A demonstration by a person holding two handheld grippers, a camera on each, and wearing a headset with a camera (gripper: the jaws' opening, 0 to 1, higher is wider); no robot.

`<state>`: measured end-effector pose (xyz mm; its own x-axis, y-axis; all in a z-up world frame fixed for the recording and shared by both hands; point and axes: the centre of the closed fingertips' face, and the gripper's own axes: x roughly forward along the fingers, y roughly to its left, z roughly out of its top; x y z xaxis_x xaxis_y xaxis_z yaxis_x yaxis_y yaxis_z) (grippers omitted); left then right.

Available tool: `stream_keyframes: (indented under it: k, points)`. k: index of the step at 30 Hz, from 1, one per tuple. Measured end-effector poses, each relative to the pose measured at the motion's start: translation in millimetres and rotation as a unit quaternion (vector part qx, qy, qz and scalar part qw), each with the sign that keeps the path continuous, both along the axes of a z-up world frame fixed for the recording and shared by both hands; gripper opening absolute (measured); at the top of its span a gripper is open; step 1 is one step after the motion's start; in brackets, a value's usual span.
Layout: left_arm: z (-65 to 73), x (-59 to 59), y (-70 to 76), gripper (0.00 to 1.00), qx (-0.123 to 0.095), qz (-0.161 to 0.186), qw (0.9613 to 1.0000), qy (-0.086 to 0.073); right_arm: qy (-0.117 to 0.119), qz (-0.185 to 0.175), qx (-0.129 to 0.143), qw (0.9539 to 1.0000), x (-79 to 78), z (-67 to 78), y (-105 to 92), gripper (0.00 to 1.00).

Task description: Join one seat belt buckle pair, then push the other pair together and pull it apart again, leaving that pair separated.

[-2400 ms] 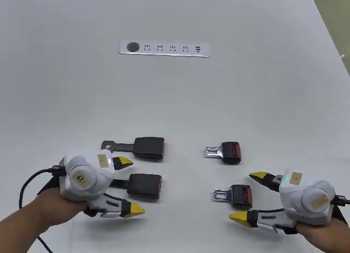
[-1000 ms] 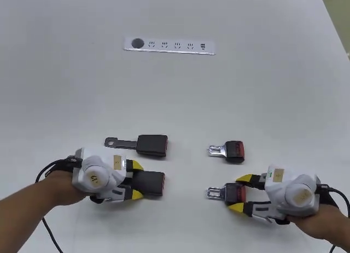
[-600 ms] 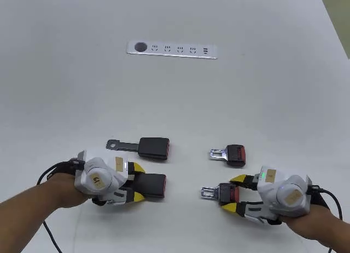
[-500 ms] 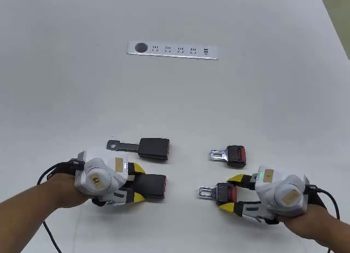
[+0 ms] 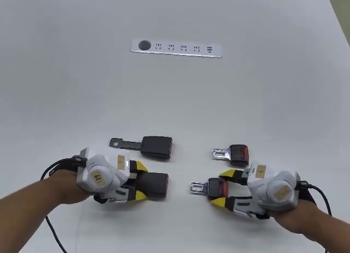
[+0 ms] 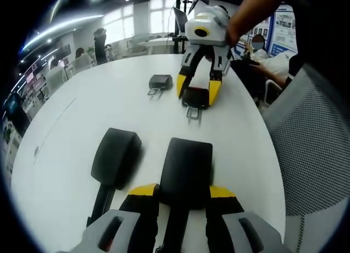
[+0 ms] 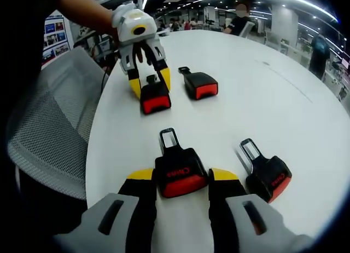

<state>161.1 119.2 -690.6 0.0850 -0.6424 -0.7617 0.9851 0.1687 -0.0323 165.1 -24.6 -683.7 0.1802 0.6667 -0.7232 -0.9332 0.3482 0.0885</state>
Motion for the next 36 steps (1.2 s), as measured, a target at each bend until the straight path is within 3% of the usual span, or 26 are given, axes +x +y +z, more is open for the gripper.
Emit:
stream_keyframes:
  k: [22, 32, 36]
  points:
    - [-0.9, 2.5, 1.1, 0.34, 0.008, 0.011, 0.9999, 0.006, -0.002, 0.005, 0.023, 0.9997, 0.1, -7.0, 51.5, 0.36]
    - [-1.9, 3.4, 1.9, 0.34, 0.015, 0.009, 0.9998, 0.006, -0.003, 0.011, 0.024, 0.9996, -1.1, -6.3, 65.0, 0.36]
    - [-2.5, 3.1, 2.2, 0.34, 0.017, 0.013, 0.9997, 0.010, 0.005, 0.002, 0.043, 0.9991, -1.1, -5.9, 62.6, 0.36]
